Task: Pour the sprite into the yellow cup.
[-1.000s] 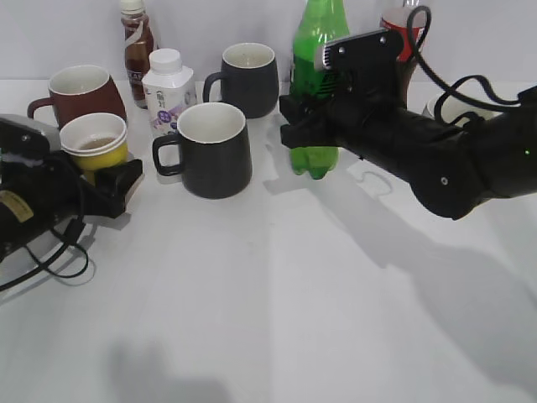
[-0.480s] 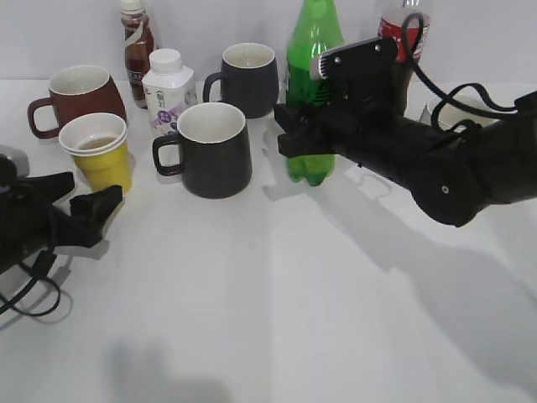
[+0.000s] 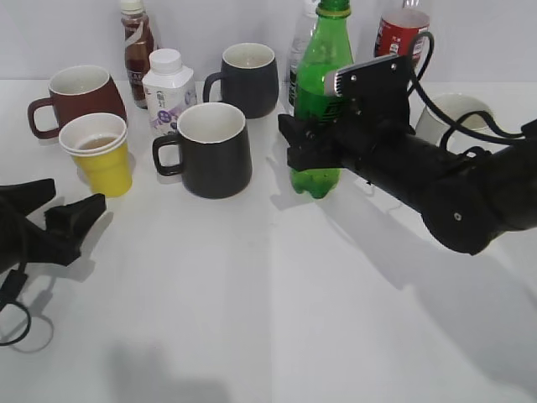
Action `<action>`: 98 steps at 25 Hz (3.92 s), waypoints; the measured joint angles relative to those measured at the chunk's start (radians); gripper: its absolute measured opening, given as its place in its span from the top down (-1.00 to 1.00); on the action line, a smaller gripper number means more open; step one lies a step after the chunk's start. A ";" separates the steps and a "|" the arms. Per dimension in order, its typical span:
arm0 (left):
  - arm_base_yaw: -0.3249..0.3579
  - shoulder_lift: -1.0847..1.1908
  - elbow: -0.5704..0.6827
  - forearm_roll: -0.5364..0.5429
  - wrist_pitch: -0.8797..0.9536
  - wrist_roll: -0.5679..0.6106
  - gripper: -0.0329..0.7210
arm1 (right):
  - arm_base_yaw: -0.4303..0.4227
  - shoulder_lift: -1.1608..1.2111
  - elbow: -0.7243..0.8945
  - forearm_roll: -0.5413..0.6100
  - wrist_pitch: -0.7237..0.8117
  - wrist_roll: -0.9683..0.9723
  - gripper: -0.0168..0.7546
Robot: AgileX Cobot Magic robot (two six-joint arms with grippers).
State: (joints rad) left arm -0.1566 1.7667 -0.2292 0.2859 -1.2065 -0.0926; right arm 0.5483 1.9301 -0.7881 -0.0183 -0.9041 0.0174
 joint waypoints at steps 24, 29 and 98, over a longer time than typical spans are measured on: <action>0.000 -0.401 0.024 0.009 0.676 -0.356 -0.63 | 0.000 -0.162 0.242 0.028 0.088 0.070 -0.57; 0.000 -0.491 0.019 0.006 0.892 -0.413 -0.63 | 0.000 -0.260 0.260 -0.085 0.307 0.194 -0.57; -0.119 -1.609 -0.291 -0.266 2.274 0.093 -0.63 | -0.150 -1.928 0.289 -0.058 1.947 0.056 -0.30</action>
State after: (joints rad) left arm -0.2759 0.1573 -0.5200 0.0196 1.0679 0.0000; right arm 0.3979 0.0024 -0.4991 -0.0768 1.0428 0.0731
